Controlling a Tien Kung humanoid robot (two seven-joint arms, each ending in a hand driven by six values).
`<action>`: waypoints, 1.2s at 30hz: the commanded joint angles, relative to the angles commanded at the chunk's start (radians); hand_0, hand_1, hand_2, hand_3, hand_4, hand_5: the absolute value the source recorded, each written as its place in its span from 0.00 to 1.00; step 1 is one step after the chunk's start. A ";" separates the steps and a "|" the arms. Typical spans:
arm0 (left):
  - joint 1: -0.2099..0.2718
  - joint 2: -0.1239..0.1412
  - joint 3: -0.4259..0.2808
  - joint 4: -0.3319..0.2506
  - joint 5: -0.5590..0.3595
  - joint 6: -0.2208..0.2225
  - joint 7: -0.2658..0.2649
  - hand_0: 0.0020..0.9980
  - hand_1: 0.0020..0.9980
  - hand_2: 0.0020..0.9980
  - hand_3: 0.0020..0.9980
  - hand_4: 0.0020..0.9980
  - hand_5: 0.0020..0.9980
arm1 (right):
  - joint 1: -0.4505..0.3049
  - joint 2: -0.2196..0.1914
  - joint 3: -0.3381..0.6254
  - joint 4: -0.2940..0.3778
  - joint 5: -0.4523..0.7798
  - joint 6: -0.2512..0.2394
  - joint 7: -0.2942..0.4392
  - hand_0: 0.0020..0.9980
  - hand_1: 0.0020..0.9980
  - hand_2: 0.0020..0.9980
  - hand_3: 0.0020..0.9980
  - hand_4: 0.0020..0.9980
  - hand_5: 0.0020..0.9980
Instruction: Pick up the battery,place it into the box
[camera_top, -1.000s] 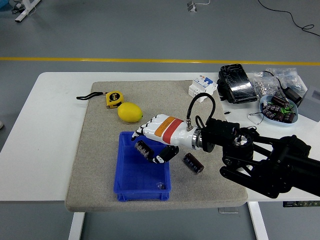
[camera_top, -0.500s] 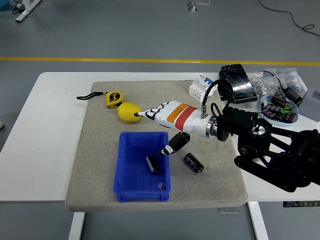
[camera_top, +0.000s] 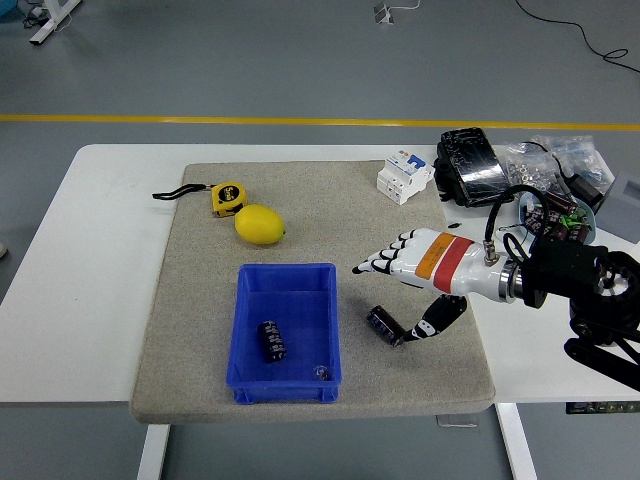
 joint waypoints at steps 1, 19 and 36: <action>0.000 0.000 -0.002 0.000 0.004 -0.001 0.001 0.59 0.54 0.63 0.58 0.64 0.59 | -0.001 0.005 -0.006 -0.014 0.001 -0.005 0.004 0.72 0.73 0.86 0.91 1.00 0.44; -0.014 -0.005 0.001 -0.004 0.009 -0.006 0.002 0.60 0.55 0.63 0.58 0.64 0.59 | 0.018 0.071 -0.112 -0.212 0.053 -0.050 0.061 0.67 0.70 0.86 0.92 0.97 0.42; -0.015 -0.010 0.005 -0.006 0.007 -0.011 0.000 0.60 0.57 0.64 0.59 0.64 0.60 | 0.009 0.128 -0.129 -0.276 0.080 -0.042 0.055 0.66 0.69 0.85 0.90 0.93 0.38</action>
